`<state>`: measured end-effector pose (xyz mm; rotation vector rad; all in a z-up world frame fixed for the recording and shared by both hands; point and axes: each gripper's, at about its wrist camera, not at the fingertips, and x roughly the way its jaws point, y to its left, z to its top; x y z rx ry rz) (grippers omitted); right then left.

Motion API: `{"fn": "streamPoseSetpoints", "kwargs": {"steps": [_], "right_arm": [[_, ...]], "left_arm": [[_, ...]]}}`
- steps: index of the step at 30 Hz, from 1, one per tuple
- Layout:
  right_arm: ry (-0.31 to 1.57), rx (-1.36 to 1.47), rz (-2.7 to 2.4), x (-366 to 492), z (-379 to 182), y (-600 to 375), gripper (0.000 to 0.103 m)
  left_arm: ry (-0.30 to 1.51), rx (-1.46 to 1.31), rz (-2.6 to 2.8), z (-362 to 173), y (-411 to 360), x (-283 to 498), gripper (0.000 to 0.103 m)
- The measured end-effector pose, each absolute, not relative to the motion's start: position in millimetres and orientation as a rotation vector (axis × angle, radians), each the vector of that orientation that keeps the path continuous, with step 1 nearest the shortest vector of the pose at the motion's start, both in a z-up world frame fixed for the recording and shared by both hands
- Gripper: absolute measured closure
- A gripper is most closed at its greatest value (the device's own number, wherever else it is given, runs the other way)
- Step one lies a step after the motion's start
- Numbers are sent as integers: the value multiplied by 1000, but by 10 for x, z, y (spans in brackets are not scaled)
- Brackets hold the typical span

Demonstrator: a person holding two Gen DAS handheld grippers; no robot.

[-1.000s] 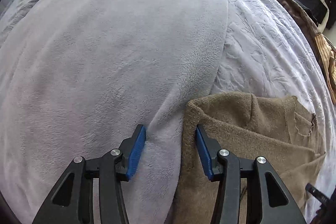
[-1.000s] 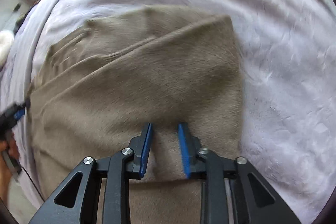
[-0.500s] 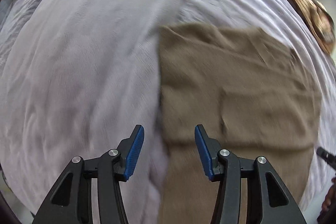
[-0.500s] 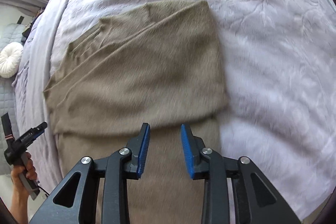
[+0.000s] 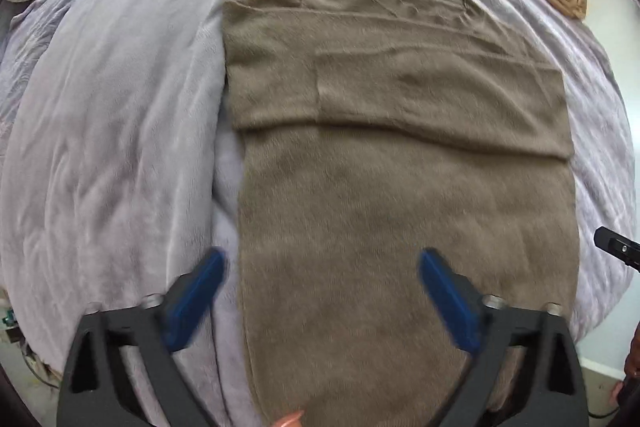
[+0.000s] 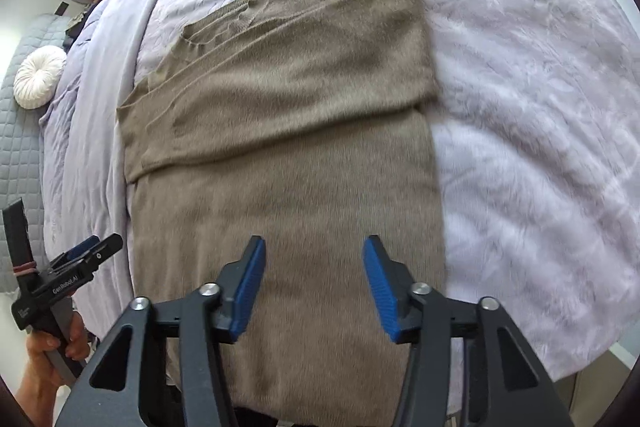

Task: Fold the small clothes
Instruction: 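Release and lift both tools above the folded sweater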

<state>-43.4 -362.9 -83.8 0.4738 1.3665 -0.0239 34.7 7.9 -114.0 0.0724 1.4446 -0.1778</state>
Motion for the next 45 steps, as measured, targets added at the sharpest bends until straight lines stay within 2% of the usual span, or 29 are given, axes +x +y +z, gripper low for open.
{"fn": "streamPoseSetpoints", "kwargs": {"steps": [1,3,14,25,30,45], "right_arm": [[1366,472,-24,-465,-841,-3620,32],[1360,459,-28,-546,-844,-3605,28],[1406,523,16,-776,-988,-3730,28],[1447,416,162,-693,-974,-3845,28],[1412,402,178,-715,-851,-3808,28],[1405,476,66,-1367,-954,-3447,28]], "left_arm": [[1449,79,-180,-1137,76,308,0],[1456,96,-182,-1139,34,267,0],[1591,128,-70,-1380,45,34,0],[1467,-22,33,-953,-43,-294,0],[1428,-4,48,-816,16,-403,0],[1449,63,-54,-1094,381,-882,0]]}}
